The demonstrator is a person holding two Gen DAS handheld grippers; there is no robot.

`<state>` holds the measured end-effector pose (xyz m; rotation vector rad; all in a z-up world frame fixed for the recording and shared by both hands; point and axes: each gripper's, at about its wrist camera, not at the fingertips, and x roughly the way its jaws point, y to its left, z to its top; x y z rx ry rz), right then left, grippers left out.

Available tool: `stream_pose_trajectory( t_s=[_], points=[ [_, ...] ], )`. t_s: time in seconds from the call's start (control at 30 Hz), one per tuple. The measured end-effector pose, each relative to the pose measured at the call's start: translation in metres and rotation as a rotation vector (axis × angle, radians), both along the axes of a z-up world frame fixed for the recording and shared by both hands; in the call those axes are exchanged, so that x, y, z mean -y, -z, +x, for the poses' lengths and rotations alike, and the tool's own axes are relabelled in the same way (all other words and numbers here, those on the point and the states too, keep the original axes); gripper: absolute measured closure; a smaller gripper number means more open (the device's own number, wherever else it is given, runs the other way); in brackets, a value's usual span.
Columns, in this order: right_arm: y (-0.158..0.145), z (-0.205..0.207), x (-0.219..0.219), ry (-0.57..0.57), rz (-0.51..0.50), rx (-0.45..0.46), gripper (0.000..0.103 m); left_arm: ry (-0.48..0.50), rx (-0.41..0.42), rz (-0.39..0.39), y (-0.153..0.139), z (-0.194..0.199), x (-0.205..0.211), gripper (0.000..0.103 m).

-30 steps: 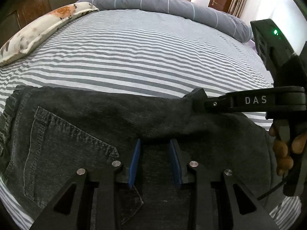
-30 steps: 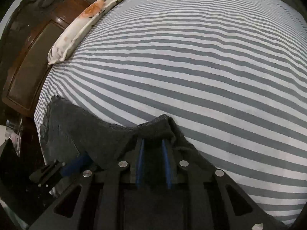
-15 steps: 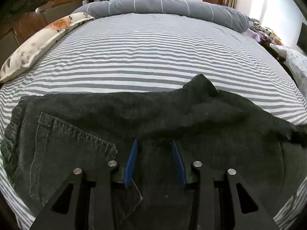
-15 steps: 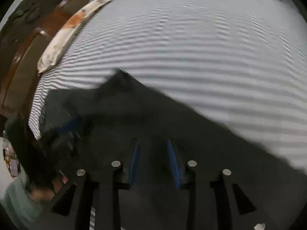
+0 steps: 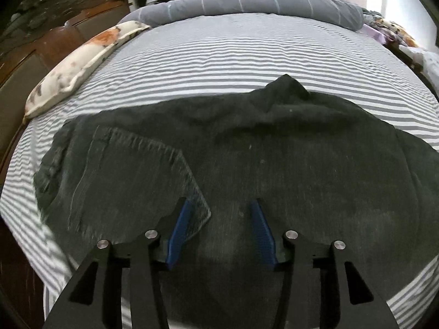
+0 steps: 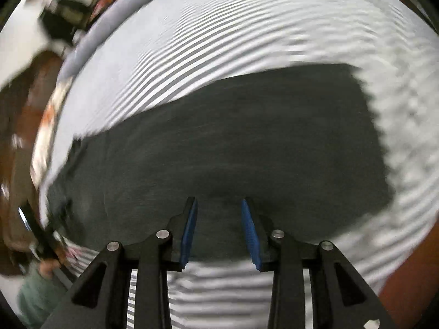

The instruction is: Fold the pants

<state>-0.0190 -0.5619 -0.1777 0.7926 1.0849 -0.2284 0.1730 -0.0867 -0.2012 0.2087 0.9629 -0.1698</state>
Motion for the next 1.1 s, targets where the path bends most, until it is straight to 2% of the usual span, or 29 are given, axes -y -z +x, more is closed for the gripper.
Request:
stream_pose_trajectory(
  t_s=[0.1,0.3,0.37,0.5,0.57,0.77,0.87,0.93,1.1],
  points=[
    [0.004,-0.046,0.04,0.12,0.05,0.047,0.068,-0.027,-0.009,0.007,-0.002,-0.008,0.002,0.053],
    [0.027,-0.094,0.074,0.23,0.194,0.158,0.068,-0.039,-0.035,-0.043,-0.008,-0.038,0.019,0.053],
    [0.036,-0.096,0.074,0.24,0.226,0.168,0.068,0.0,-0.067,-0.063,-0.004,-0.049,0.037,0.053],
    [0.052,-0.094,0.071,0.259,0.276,0.196,0.068,0.116,-0.102,-0.041,0.004,-0.074,0.085,0.053],
    [0.059,-0.096,0.074,0.276,0.279,0.192,0.068,0.193,-0.098,-0.029,0.005,-0.087,0.111,0.053],
    [0.064,-0.097,0.089,0.312,0.257,0.248,0.077,0.363,-0.122,-0.031,0.004,-0.115,0.173,0.053],
    [0.064,-0.096,0.094,0.307,0.261,0.262,0.081,0.394,-0.144,-0.042,0.005,-0.119,0.192,0.053],
    [0.063,-0.095,0.095,0.29,0.28,0.277,0.089,0.401,-0.154,-0.045,0.005,-0.118,0.198,0.053],
    [0.05,-0.09,0.091,0.242,0.315,0.36,0.088,0.409,-0.148,-0.038,0.009,-0.122,0.201,0.052]
  ],
)
